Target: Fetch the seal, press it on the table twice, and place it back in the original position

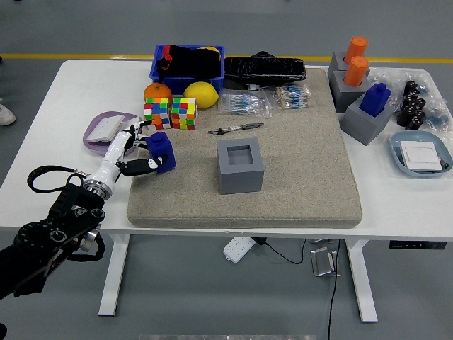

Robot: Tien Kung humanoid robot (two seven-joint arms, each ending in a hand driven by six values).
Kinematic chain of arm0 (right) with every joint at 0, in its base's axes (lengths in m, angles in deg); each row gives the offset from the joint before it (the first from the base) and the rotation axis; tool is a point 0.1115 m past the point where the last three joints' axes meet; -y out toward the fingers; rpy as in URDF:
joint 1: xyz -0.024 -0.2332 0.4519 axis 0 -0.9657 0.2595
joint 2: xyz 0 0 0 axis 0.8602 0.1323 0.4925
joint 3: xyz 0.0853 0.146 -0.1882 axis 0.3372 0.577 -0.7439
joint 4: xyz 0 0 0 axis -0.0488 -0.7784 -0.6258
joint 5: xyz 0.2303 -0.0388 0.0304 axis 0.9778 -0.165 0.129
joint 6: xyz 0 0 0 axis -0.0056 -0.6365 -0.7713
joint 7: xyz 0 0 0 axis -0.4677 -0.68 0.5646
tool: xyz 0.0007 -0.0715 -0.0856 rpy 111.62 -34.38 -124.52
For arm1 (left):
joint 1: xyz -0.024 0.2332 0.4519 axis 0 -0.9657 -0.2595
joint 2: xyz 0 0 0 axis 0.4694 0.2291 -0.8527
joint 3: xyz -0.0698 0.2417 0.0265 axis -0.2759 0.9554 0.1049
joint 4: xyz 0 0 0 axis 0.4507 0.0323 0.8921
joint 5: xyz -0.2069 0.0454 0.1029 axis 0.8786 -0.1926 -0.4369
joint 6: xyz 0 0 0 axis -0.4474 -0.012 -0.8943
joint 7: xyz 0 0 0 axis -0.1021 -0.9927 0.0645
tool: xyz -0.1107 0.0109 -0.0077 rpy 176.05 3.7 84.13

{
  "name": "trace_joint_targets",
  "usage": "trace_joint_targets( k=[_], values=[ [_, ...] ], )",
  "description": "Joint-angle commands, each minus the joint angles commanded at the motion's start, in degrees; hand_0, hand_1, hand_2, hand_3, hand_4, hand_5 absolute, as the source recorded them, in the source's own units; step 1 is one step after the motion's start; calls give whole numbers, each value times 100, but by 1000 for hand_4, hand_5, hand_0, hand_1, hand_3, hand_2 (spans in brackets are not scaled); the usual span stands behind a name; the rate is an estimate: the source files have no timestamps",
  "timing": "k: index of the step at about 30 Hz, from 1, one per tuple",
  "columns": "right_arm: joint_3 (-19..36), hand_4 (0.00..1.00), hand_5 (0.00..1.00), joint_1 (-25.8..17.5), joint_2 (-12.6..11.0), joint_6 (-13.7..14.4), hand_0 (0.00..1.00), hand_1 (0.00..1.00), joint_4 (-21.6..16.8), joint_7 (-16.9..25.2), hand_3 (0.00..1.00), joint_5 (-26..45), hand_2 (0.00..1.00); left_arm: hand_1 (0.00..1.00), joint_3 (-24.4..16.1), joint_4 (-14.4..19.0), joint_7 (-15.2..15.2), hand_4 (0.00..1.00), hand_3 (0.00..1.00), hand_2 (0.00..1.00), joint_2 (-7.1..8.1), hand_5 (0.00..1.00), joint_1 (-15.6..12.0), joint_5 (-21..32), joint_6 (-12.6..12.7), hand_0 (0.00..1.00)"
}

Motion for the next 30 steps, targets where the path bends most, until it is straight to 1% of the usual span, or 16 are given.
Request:
trace_joint_targets(
  k=[5,11,21,30],
  values=[
    [3,832,510,3,4,-3,870,740,-3,-1,733,8,714,555,49,-13,18,727,890,473,-15,2,-23,-13,17,874],
    [-18,832,509,10,4,1,870,740,-5,1,733,26,715,555,186,-33,10,725,888,472,7,2,-3,-7,19,872],
    [-34,832,509,6,1,3,870,740,2,0,733,14,715,554,277,-92,55,725,886,471,13,2,-31,25,27,872],
    [-100,833,508,13,-26,10,871,740,-1,4,734,63,714,553,197,55,46,721,884,470,63,2,18,-90,44,873]
  ],
)
